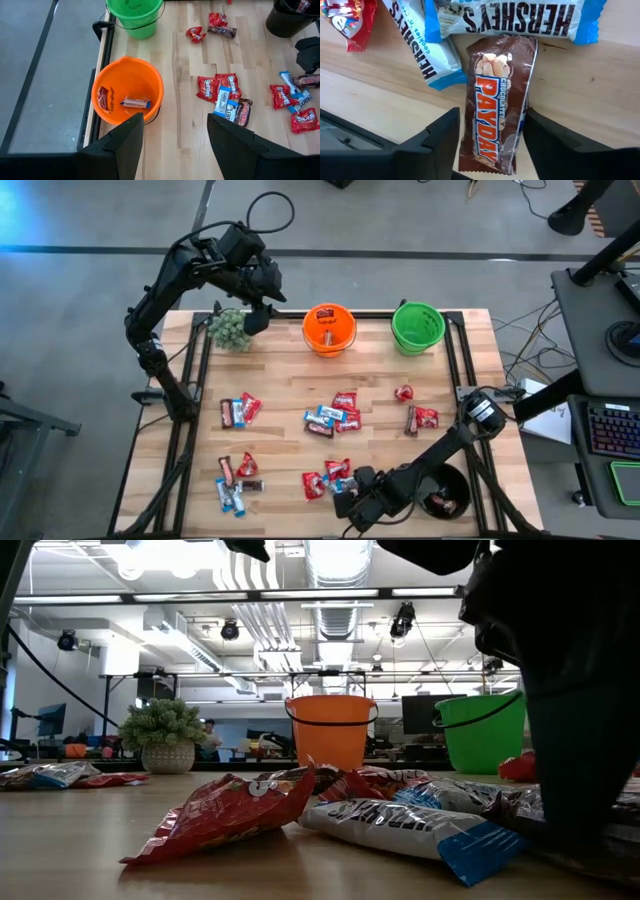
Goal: Organize candy in baskets
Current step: Put the brown chocolate bar into the black bucket
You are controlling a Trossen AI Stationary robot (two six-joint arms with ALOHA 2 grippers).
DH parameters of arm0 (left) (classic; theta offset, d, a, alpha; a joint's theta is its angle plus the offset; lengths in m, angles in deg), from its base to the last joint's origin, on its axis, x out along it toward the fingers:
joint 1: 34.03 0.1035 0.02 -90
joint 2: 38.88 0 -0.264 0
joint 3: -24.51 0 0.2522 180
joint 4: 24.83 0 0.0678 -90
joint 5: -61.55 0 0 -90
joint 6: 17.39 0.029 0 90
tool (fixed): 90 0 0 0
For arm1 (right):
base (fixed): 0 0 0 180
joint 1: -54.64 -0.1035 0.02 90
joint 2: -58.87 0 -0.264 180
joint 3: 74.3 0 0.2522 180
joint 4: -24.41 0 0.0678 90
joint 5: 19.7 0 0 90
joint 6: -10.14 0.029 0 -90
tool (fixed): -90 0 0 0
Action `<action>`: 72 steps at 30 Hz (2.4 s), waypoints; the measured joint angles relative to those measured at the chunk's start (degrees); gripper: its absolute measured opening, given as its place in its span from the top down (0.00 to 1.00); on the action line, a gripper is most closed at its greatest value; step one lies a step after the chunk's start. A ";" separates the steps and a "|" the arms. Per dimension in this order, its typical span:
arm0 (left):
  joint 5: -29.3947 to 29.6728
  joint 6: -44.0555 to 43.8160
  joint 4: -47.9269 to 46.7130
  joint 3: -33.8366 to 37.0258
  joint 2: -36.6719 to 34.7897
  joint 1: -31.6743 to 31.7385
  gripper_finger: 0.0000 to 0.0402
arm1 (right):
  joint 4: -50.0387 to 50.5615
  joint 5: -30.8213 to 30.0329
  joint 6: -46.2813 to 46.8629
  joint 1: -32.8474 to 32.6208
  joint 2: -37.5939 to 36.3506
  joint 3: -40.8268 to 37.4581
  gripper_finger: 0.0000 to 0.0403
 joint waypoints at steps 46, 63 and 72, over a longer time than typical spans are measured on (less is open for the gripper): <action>0.11 0.01 -0.02 0.00 0.00 0.01 0.50 | 18.26 1.47 -6.72 -2.68 -23.24 0.70 0.97; 0.17 0.02 -0.02 0.00 0.00 0.01 0.50 | 37.18 8.10 5.19 -9.13 -29.13 0.70 0.97; 0.15 0.02 0.00 0.00 0.00 0.01 0.50 | 41.93 15.00 6.69 -9.78 -28.65 0.42 0.97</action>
